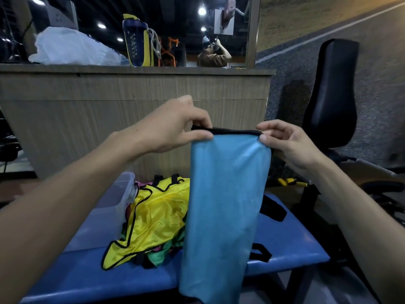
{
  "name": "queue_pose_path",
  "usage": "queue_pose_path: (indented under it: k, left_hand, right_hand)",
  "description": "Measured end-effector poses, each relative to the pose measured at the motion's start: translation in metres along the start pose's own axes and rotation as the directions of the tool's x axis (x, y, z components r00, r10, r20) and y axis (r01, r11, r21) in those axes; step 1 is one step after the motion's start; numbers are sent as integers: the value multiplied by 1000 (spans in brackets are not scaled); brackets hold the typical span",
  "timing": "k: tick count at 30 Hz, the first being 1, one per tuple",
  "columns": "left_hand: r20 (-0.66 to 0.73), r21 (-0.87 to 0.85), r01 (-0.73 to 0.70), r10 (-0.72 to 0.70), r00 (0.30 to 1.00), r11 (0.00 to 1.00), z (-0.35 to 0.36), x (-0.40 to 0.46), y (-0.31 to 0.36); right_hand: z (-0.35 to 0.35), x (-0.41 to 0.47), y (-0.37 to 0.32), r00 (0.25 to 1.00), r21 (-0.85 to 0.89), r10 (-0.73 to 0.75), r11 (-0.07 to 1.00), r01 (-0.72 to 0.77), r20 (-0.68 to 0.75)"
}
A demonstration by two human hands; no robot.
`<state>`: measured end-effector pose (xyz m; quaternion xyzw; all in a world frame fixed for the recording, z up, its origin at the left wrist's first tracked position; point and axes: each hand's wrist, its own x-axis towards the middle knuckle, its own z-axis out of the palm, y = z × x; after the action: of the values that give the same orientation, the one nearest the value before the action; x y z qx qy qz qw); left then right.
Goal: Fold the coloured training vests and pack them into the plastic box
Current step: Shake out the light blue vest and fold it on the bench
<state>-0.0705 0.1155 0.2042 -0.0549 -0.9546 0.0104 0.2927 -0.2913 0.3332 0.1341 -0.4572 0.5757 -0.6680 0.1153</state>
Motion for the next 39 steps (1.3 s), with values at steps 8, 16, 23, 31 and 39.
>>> queue_pose_path:
  k: [8,16,23,31,39]
  left_hand:
    - [28,170,-58,54,998,984,40,39,65]
    - [-172,-144,119,-143,975,982,80,57,56]
    - [-85,-87,465,-472,878,881,167,-26,-29]
    - [108,333,682,-745,658,651,210,-134,-116]
    - [199,273,393,-451,870,878,248,-135,-99]
  right_hand:
    - [-71,-45,-25,994,-37,69,997,-72,-81]
    - [-64,46,-48,976,-626,-188,776,78,-111]
    - [75,140,127,1000,-950,2,310,26,28]
    - [236,135,263,991,-657,91,754,-3,100]
    - [250,126,289,971,-490,70,870,54,230]
